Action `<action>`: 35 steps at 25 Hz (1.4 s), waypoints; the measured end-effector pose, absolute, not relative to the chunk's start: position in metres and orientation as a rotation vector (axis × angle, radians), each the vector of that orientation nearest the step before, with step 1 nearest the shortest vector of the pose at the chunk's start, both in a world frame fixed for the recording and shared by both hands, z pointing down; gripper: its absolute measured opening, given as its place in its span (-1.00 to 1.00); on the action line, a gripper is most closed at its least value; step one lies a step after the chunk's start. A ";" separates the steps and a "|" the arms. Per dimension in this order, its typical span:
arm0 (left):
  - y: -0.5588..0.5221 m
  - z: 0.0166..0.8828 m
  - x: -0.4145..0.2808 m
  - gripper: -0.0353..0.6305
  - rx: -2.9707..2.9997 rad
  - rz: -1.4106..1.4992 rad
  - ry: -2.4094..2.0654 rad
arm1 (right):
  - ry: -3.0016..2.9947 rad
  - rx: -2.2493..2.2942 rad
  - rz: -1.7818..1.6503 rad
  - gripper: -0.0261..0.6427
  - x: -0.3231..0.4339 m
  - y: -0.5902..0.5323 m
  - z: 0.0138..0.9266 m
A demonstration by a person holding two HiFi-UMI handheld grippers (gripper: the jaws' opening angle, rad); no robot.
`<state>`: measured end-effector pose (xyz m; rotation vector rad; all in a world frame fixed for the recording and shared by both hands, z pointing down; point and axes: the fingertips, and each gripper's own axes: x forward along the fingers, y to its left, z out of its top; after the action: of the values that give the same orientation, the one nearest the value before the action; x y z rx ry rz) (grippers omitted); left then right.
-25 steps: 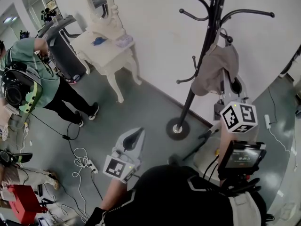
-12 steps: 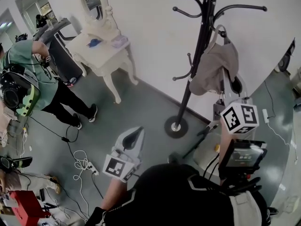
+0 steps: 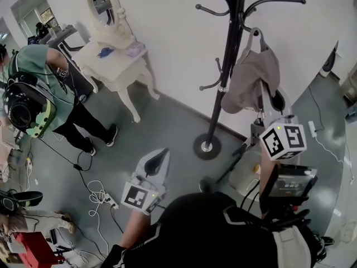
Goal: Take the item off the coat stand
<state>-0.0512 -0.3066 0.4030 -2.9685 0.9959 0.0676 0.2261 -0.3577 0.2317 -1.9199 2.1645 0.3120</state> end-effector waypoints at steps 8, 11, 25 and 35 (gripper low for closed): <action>-0.300 0.406 -0.054 -0.92 -2.997 0.041 0.997 | 2.161 -1.942 0.280 -0.81 0.223 -0.342 0.240; -0.288 0.406 -0.060 -0.92 -3.005 0.043 0.977 | 2.155 -1.951 0.278 -0.81 0.216 -0.325 0.242; -0.271 0.402 -0.060 -0.92 -2.998 0.041 0.924 | 2.172 -1.967 0.240 -0.81 0.204 -0.296 0.258; -0.266 0.402 -0.048 -0.92 -3.023 0.057 0.882 | 2.229 -1.972 0.192 -0.82 0.192 -0.294 0.276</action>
<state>-0.0483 -0.2664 0.4021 -3.0231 0.8825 0.0567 0.1923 -0.2935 0.2761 -1.9720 2.2285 0.1921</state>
